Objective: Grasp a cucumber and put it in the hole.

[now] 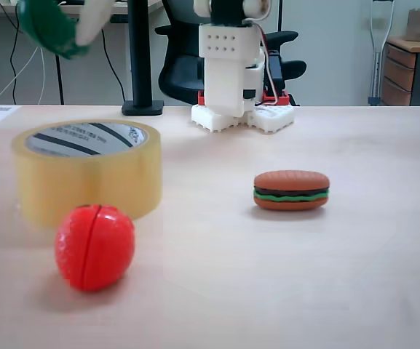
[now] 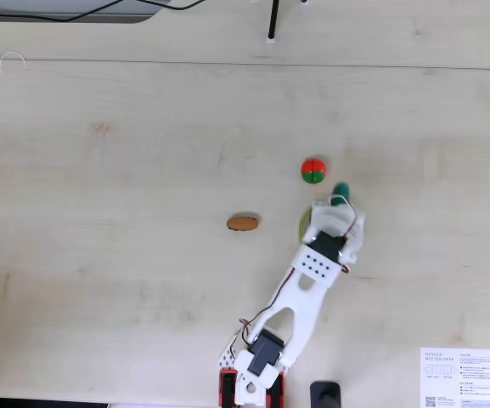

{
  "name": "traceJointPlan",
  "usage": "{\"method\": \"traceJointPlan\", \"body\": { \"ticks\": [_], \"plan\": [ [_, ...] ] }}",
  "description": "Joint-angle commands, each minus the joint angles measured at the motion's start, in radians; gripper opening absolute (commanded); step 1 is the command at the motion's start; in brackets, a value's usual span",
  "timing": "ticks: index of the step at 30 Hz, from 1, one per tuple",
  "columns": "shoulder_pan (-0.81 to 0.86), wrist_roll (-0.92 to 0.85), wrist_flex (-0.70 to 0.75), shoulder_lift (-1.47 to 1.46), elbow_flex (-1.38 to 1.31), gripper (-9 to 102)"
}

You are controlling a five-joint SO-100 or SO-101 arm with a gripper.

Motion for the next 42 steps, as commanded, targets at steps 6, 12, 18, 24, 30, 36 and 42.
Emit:
{"method": "traceJointPlan", "body": {
  "ticks": [6, 12, 18, 24, 30, 36, 42],
  "plan": [
    [0.035, 0.112, 0.084, 0.078, -0.054, 0],
    [0.035, 0.130, 0.101, 0.078, -0.054, 1],
    [0.034, 0.130, 0.101, 0.080, -0.054, 3],
    [0.035, 0.130, 0.075, 0.069, -0.054, 30],
    [0.035, 0.130, 0.060, 0.075, -0.054, 40],
    [0.035, 0.130, 0.057, 0.097, -0.054, 42],
    [0.035, 0.130, 0.071, 0.210, -0.048, 43]
  ]
}}
